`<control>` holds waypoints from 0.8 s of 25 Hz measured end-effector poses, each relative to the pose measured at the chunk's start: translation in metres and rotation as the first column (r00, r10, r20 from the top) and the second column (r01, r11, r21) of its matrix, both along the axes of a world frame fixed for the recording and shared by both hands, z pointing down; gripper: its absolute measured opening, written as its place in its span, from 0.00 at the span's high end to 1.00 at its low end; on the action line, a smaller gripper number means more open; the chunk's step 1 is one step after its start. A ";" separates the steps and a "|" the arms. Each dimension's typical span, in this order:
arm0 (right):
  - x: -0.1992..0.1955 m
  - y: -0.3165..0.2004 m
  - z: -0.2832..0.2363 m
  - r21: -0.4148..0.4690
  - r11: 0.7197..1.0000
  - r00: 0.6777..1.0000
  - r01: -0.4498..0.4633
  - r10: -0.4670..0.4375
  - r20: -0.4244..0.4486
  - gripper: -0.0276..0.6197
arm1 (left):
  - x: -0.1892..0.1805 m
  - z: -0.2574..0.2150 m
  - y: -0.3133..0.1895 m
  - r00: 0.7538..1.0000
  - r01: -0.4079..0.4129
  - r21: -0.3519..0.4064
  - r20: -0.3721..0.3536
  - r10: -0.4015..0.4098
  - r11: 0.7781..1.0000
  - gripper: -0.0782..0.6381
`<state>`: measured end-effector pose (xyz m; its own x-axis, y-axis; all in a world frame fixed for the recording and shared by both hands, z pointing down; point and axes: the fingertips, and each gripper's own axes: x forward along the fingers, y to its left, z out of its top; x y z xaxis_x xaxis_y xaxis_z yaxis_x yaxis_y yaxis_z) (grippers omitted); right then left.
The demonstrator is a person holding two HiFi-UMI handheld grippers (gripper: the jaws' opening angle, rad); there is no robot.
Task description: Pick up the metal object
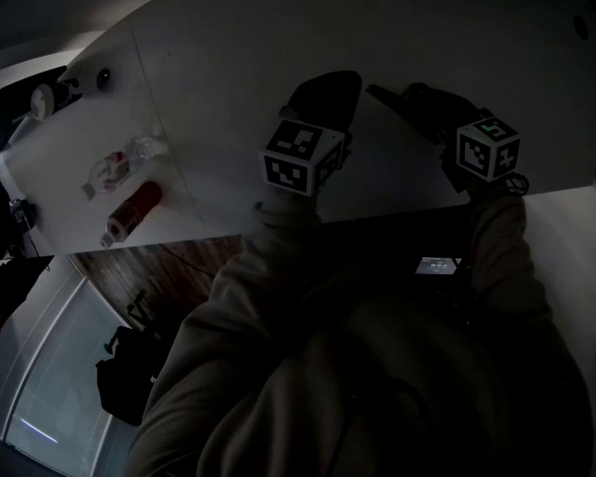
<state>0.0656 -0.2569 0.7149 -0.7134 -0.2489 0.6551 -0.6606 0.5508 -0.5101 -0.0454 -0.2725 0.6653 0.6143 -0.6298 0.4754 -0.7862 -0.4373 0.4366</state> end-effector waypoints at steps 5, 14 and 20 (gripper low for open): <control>-0.003 -0.005 -0.011 -0.009 0.998 0.996 -0.059 0.059 0.068 0.91 | -0.002 -0.001 0.002 1.000 0.005 0.000 0.010 -0.005 1.000 0.88; -0.002 -0.010 -0.025 -0.020 0.995 0.990 -0.097 0.098 0.101 0.92 | -0.006 -0.010 0.004 1.000 0.022 0.011 0.016 -0.022 1.000 0.88; -0.005 -0.018 -0.048 0.046 0.997 0.995 -0.057 0.053 0.078 0.92 | -0.006 -0.029 0.000 0.999 0.035 0.036 0.017 -0.035 0.999 0.88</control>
<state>0.0610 -0.2748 0.6670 -0.7456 -0.3191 0.5850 -0.6504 0.5396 -0.5346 -0.0514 -0.2723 0.6361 0.5830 -0.6674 0.4634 -0.8090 -0.4241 0.4069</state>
